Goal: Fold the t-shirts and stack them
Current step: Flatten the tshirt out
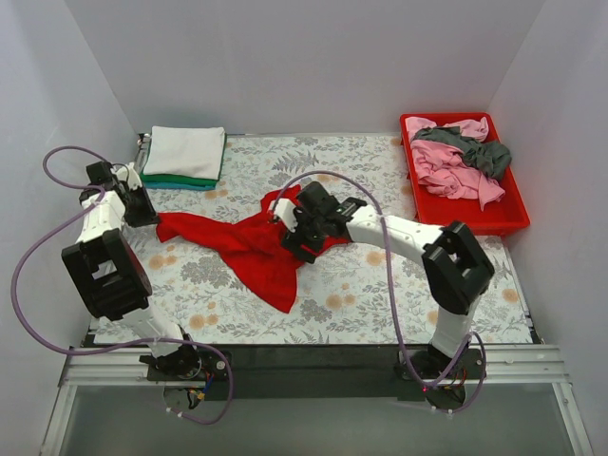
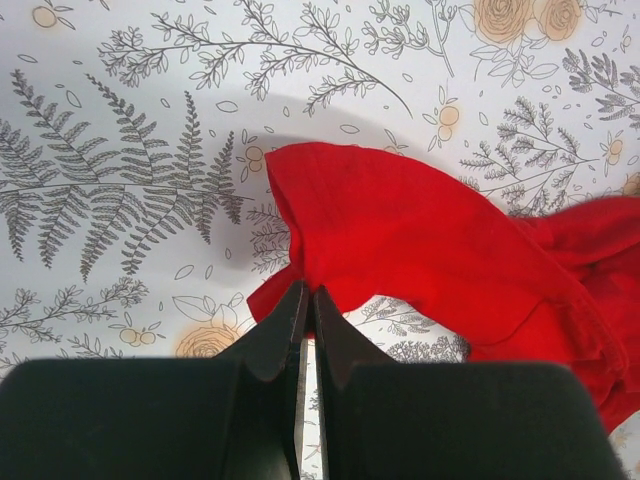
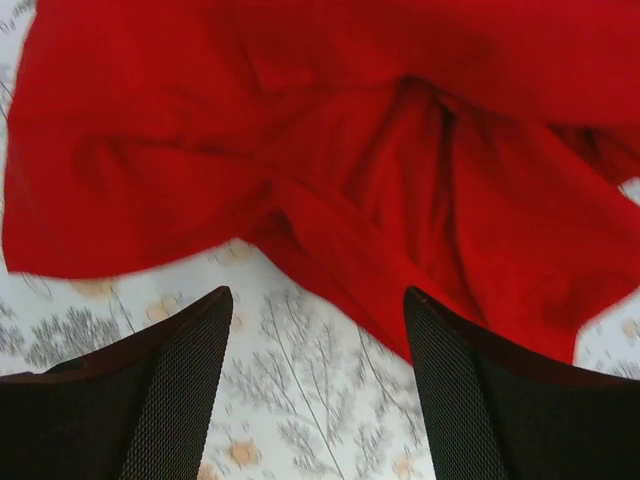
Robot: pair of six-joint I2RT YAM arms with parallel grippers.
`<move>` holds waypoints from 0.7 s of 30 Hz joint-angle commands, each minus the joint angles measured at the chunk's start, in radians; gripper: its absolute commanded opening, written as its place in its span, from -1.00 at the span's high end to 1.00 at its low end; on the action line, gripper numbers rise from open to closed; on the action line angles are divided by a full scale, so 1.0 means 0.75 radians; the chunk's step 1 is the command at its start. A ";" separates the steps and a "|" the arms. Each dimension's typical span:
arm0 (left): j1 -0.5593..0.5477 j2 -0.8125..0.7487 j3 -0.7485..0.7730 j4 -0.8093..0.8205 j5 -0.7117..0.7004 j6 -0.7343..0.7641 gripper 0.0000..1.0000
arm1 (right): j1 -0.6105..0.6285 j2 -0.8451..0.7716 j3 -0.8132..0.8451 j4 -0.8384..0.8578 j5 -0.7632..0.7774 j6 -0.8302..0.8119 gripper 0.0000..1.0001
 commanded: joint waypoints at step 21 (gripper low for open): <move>0.038 -0.021 0.089 -0.076 -0.039 0.095 1.00 | 0.048 -0.387 -0.664 -0.263 0.063 -0.484 0.97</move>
